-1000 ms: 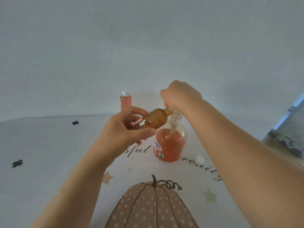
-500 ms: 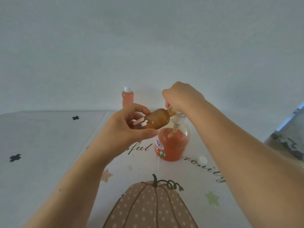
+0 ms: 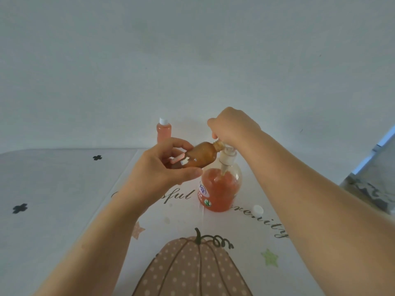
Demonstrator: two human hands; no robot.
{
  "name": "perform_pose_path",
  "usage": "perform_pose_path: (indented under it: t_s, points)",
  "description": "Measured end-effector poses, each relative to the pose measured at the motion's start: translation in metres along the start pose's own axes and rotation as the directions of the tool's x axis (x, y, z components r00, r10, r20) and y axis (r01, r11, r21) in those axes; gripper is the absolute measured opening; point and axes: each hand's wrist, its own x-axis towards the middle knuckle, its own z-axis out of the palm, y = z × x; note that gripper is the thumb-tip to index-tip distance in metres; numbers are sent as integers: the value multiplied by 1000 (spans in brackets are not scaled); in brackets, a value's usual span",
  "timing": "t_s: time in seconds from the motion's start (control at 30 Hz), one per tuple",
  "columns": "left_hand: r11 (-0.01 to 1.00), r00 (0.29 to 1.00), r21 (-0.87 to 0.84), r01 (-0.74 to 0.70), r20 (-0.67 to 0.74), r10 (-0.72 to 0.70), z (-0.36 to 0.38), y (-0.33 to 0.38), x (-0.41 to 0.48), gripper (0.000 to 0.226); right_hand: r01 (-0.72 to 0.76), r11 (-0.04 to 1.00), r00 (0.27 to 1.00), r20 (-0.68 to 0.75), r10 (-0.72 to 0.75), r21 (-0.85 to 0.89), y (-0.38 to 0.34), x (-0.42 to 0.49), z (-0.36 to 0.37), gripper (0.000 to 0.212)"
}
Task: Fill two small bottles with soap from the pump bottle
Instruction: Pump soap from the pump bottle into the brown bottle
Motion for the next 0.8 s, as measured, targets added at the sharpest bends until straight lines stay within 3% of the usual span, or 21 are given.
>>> perform_pose_path:
  t_s: [0.13, 0.33, 0.8]
  points:
    - [999, 998, 23, -45, -44, 46, 2, -1, 0, 42, 33, 996, 999, -32, -36, -78, -1, 0, -4, 29]
    - [993, 993, 84, -82, -77, 88, 2, -3, 0, 45, 9, 999, 1000, -22, -10, -53, 0, 2, -2, 33]
    - [982, 999, 184, -41, -14, 45, -1, -5, 0, 41, 19, 1000, 1000, -12, -19, 7, 11, 12, 18, 45]
